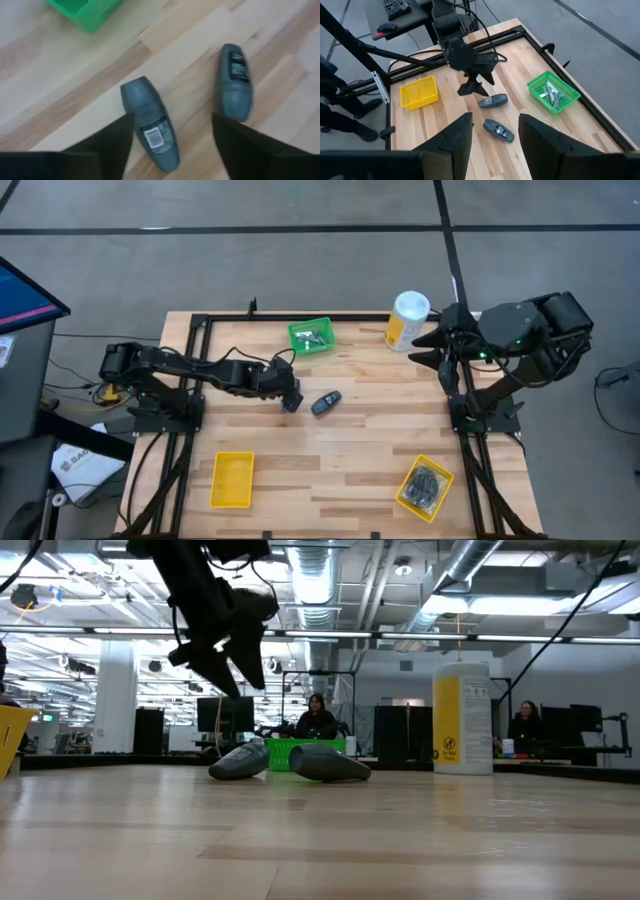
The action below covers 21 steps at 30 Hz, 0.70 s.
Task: Pick & Place Travel size toiletries
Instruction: Put the gray deodorant into the left yellow bin
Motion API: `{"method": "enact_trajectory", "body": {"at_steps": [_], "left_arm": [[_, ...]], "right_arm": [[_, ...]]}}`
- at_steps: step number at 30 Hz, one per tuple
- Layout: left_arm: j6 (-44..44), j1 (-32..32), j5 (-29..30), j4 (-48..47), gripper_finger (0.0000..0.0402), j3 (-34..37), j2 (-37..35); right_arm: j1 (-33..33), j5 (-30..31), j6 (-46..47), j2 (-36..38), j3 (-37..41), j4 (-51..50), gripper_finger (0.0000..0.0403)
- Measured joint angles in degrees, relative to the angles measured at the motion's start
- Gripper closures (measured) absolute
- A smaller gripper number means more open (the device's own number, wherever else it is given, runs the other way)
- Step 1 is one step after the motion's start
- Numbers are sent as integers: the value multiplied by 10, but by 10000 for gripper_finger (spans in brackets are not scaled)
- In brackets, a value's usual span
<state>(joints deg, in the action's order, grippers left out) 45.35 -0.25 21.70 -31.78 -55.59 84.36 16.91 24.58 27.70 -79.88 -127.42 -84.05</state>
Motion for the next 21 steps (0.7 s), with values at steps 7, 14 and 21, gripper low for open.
{"method": "enact_trajectory", "body": {"at_steps": [7,14,21], "left_arm": [[69,0,12,-3,67,2,62],[76,0,23,15,77,1,129],[81,0,19,41,86,1,179]], "right_arm": [[0,0,0,0,0,0,257],[0,0,7,0,0,0,267],[0,-1,9,0,0,0,274]]}}
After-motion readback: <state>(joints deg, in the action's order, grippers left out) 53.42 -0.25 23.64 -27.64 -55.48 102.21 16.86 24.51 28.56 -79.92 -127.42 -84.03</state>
